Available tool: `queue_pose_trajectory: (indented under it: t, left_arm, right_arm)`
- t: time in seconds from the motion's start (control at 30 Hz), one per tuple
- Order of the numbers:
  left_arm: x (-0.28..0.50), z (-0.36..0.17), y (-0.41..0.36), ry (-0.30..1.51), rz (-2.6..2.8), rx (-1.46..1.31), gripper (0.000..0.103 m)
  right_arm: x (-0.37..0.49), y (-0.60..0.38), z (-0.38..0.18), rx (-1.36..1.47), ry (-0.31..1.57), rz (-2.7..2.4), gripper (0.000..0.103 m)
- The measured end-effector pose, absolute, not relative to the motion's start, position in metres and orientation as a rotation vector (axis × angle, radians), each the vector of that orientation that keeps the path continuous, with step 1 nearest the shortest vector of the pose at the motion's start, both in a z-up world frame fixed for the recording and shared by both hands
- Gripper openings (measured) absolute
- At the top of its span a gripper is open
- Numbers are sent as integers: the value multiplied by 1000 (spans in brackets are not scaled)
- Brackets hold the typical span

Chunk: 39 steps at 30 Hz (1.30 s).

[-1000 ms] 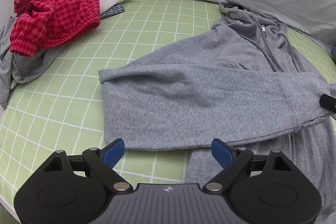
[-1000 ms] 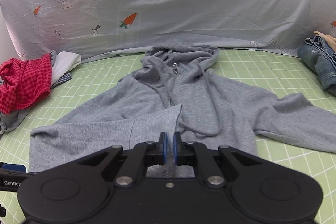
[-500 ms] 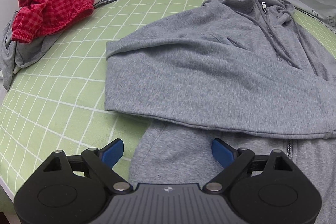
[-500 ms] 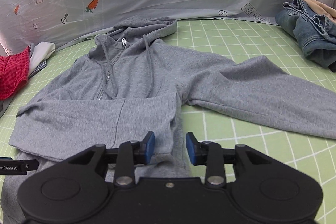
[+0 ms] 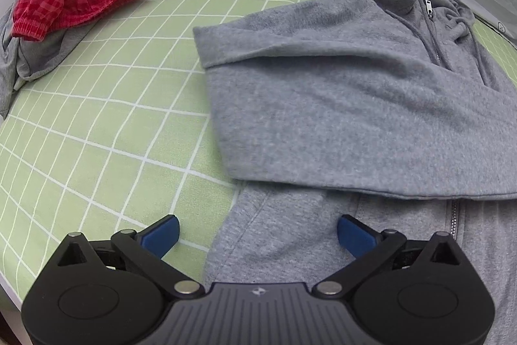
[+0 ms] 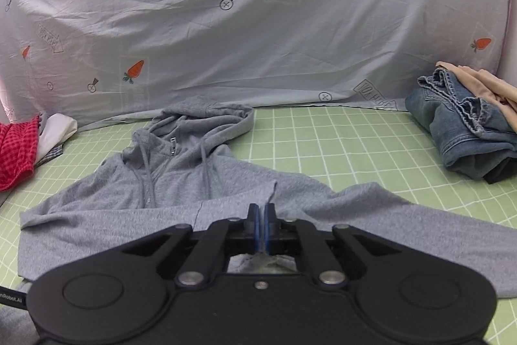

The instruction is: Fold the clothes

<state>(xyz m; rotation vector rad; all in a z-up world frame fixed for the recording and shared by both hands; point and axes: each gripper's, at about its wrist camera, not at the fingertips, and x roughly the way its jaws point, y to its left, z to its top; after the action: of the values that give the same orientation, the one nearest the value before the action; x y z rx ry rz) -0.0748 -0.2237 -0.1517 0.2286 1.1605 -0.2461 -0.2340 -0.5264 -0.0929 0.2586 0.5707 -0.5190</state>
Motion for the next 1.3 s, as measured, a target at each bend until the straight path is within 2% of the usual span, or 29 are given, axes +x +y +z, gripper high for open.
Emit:
queue_pose_trajectory:
  t: [0.73, 0.87, 0.97, 1.3]
  left_arm:
    - [-75, -159, -219, 1170, -270, 212, 103]
    - [-73, -159, -218, 1173, -267, 208, 103]
    - [-73, -159, -219, 1170, -261, 206, 103]
    - [-71, -141, -226, 1126, -205, 199, 102]
  right_arm:
    - [-327, -659, -96, 241, 507, -984, 3]
    - [-340, -676, -99, 199, 509, -1069, 0]
    - [-357, -698, -96, 295, 478, -1126, 0]
    - [-322, -660, -128, 314, 630, -924, 4]
